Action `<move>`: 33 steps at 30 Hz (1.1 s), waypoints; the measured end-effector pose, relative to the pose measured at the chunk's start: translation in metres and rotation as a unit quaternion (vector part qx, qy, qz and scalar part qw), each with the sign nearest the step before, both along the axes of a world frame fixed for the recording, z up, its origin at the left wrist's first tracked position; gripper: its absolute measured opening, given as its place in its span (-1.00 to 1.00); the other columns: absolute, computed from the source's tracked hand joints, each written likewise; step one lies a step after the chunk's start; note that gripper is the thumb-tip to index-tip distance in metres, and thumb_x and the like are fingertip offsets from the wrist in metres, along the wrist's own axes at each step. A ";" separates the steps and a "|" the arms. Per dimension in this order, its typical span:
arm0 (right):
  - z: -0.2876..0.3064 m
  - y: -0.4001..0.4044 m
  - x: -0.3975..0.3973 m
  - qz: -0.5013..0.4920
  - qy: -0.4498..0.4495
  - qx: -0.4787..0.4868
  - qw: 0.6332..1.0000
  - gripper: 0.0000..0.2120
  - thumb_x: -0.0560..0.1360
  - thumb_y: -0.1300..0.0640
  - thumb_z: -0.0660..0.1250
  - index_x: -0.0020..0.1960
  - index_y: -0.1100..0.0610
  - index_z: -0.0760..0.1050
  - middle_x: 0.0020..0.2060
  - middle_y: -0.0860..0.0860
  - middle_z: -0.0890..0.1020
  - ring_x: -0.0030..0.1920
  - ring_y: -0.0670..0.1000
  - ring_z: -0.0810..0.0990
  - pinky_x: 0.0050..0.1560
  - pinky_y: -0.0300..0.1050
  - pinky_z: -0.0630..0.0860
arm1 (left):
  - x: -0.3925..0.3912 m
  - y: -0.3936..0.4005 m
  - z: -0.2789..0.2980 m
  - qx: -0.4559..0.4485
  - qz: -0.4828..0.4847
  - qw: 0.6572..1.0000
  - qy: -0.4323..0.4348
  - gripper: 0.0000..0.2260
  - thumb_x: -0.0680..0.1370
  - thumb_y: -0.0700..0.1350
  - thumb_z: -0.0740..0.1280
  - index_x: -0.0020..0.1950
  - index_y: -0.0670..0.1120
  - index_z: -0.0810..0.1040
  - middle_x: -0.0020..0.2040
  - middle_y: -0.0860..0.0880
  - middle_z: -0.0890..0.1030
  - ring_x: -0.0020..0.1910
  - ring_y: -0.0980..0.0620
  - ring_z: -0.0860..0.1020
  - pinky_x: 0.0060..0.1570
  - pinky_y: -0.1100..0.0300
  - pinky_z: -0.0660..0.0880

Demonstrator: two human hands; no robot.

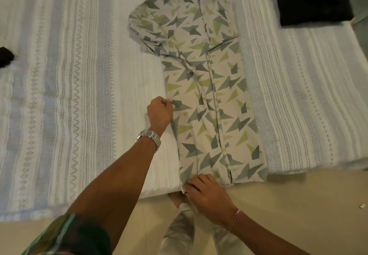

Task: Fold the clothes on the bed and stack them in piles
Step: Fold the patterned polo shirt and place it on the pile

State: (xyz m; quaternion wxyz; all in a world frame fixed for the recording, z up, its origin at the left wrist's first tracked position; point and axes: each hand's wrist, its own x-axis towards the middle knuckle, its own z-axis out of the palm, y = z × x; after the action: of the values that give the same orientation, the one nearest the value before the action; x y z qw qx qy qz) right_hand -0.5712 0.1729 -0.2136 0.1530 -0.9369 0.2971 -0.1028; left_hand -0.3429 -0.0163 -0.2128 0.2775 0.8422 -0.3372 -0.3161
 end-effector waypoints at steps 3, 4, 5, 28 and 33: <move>0.004 -0.002 0.005 0.026 -0.033 0.032 0.999 -0.89 0.60 0.09 0.38 0.08 0.10 0.59 -0.03 0.01 0.64 -0.04 0.01 0.55 0.00 -0.12 0.52 | 0.000 0.004 -0.004 -0.017 0.014 0.999 0.037 -0.79 0.66 -0.05 0.30 -0.06 -0.16 0.56 -0.12 -0.08 0.63 -0.14 -0.13 0.64 -0.09 -0.09 0.63; 0.006 -0.002 0.006 0.039 -0.047 0.048 0.997 -0.90 0.61 0.09 0.37 0.06 0.11 0.61 -0.04 0.01 0.64 -0.05 0.00 0.54 -0.04 -0.14 0.53 | 0.000 0.005 -0.005 -0.024 0.015 0.999 0.046 -0.80 0.67 -0.05 0.29 -0.06 -0.15 0.54 -0.12 -0.09 0.63 -0.14 -0.14 0.64 -0.11 -0.14 0.63; 0.008 -0.002 0.007 0.044 -0.063 0.067 0.995 -0.89 0.62 0.08 0.37 0.05 0.11 0.61 -0.04 0.01 0.63 -0.06 -0.02 0.54 -0.08 -0.17 0.53 | 0.000 0.006 -0.007 -0.027 0.013 0.998 0.049 -0.79 0.67 -0.03 0.28 -0.07 -0.14 0.53 -0.12 -0.10 0.63 -0.14 -0.15 0.64 -0.13 -0.16 0.63; 0.022 -0.054 0.027 -0.085 -0.070 0.290 0.951 -0.81 0.59 0.03 0.35 0.10 0.07 0.67 0.00 -0.07 0.71 -0.06 -0.11 0.63 0.01 -0.24 0.55 | 0.023 0.049 0.023 0.337 -0.261 0.832 0.356 -0.74 0.49 -0.35 0.49 0.17 -0.30 0.64 0.00 -0.24 0.72 -0.07 -0.13 0.72 0.05 0.02 0.66; 0.022 -0.054 0.019 -0.005 -0.025 0.316 0.948 -0.85 0.53 0.06 0.43 0.07 0.04 0.70 -0.01 -0.11 0.73 -0.07 -0.19 0.62 0.01 -0.35 0.52 | 0.024 0.058 0.023 0.324 -0.248 0.839 0.361 -0.77 0.51 -0.33 0.46 0.17 -0.30 0.64 0.00 -0.26 0.72 -0.05 -0.15 0.72 0.02 0.02 0.67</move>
State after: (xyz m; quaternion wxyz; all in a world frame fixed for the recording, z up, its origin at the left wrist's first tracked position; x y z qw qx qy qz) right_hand -0.5525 0.1186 -0.1916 0.4485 -0.8359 0.3152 -0.0280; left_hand -0.3193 0.0419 -0.1902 0.0034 0.5985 -0.2895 -0.7470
